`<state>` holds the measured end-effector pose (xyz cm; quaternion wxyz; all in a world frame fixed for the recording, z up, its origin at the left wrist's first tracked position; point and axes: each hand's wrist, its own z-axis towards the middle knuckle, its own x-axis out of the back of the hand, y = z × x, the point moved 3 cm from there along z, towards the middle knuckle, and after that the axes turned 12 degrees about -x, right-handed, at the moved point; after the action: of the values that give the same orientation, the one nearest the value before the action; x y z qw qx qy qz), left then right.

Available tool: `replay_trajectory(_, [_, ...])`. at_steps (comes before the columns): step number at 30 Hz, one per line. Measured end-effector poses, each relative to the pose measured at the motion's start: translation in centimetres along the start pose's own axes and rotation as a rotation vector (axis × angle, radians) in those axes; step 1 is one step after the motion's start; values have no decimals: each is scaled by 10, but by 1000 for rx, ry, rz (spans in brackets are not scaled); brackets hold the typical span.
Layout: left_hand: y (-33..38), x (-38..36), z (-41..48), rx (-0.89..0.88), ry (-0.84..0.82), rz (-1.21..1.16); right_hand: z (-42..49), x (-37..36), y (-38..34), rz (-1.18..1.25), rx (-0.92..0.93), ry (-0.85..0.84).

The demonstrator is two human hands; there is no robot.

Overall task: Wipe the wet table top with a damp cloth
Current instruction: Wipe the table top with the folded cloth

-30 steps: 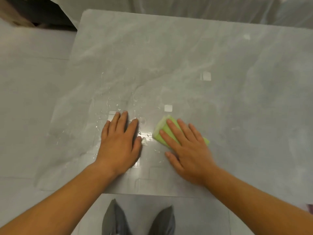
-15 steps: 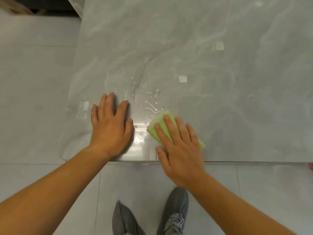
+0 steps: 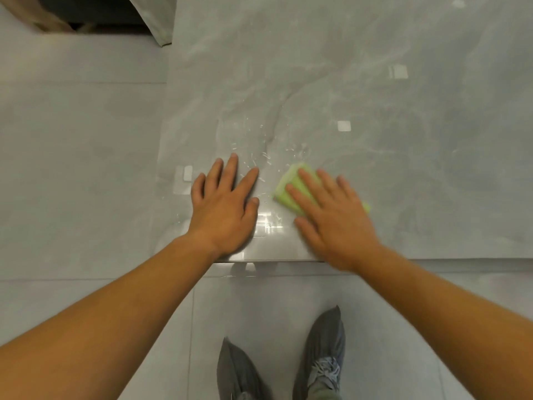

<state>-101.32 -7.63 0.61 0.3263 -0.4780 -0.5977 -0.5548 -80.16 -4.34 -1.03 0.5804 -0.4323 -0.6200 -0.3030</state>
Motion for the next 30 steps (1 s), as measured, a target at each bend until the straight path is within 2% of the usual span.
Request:
replay_trajectory(2, [-2,0,1,-8,9,2,36,9,15,33,-228,35])
replay_trajectory(4, [-4,1,3,-23,20,18,50,12,12,97,-373,51])
replay_trajectory(6, [-6,4,4,-40,34,46,33,9,-10,104,-344,63])
replay_trajectory(9, [-11,10,4,-56,28,84,-16,0,-44,64,-113,16])
replay_trajectory(11, [-14,13,6,-71,18,99,-10,0,-38,59,-31,-13])
replay_trajectory(13, [-17,17,8,-90,18,114,28,7,-20,36,-92,-13])
replay_trajectory(16, [-19,22,14,-110,30,110,98,21,10,84,-362,41])
replay_trajectory(18, [-20,24,20,-125,44,93,114,25,13,102,-463,43])
replay_trajectory(19, [-21,25,23,-127,51,86,109,24,9,91,-433,47])
replay_trajectory(23, [-23,29,41,-105,62,47,60,19,4,14,-82,-35])
replay_trajectory(24, [-23,29,48,-103,55,42,61,20,14,12,-56,-47])
replay_trajectory(25, [-24,30,56,-100,48,33,72,23,27,16,-76,-38])
replay_trajectory(28, [-24,34,86,-66,41,0,137,34,66,43,-312,42])
replay_trajectory(30, [-26,39,109,-42,47,2,181,40,74,75,-403,58])
